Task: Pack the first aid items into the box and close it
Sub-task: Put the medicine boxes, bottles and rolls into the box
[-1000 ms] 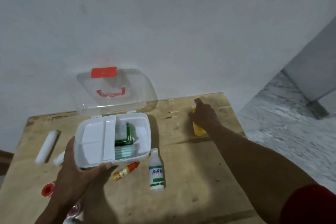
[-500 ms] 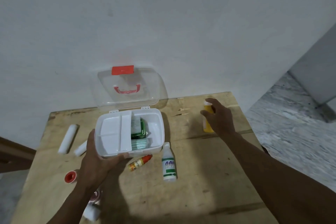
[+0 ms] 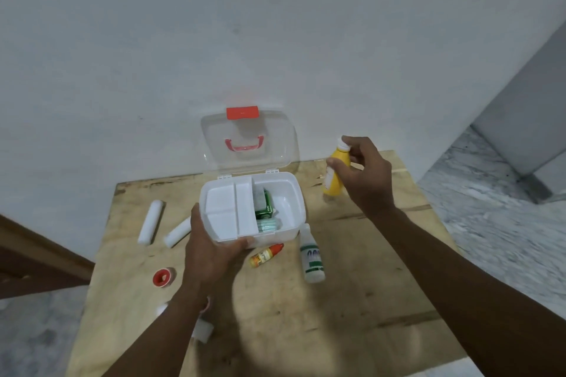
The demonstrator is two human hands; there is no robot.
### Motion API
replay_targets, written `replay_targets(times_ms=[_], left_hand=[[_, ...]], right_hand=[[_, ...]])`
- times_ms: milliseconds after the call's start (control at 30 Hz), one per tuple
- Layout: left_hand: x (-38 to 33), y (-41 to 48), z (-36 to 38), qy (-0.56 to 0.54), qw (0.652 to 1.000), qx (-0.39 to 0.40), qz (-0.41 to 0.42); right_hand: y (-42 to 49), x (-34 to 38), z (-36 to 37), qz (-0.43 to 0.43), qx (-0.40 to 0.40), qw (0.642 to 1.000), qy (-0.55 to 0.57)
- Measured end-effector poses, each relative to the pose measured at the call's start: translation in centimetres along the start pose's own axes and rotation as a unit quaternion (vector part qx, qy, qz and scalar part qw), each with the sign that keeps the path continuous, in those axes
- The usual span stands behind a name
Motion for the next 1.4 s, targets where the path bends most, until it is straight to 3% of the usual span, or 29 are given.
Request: replay_targets(times_ms=[167, 433, 767, 967, 1400], left_hand=[[0.7, 0.2, -0.2, -0.013, 1.000, 0.000, -0.016], [1.8, 0.7, 0.1, -0.026, 1.000, -0.007, -0.003], [2.1, 0.5, 0.4, -0.028, 1.000, -0.012, 0.002], [1.6, 0.3, 0.5, -0.048, 0.999, -0.014, 0.007], [2.4, 1.0, 0.7, -0.026, 0.999, -0.015, 0.012]], right_hand=[[-2.1, 3.8, 3.1, -0.015, 0.027, 0.999, 0.034], [-5.6, 3.0, 8.4, -0.116, 0.057, 0.991, -0.029], [-5.6, -1.5, 10.1, -0.098, 0.097, 0.989, -0.061], [-4.9, -1.6, 11.6, -0.122, 0.184, 0.968, -0.118], [-5.6, -0.5, 12.8, -0.116, 0.128, 0.961, -0.215]])
Point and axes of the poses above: each hand's wrist, its own y-axis towards the middle knuckle, its own z-axis out of the palm, x = y × z, the point moved 4 cm from there along y, towards the middle knuckle, and after that the axes turned 12 degrees about -x, right-handed, at the moved point
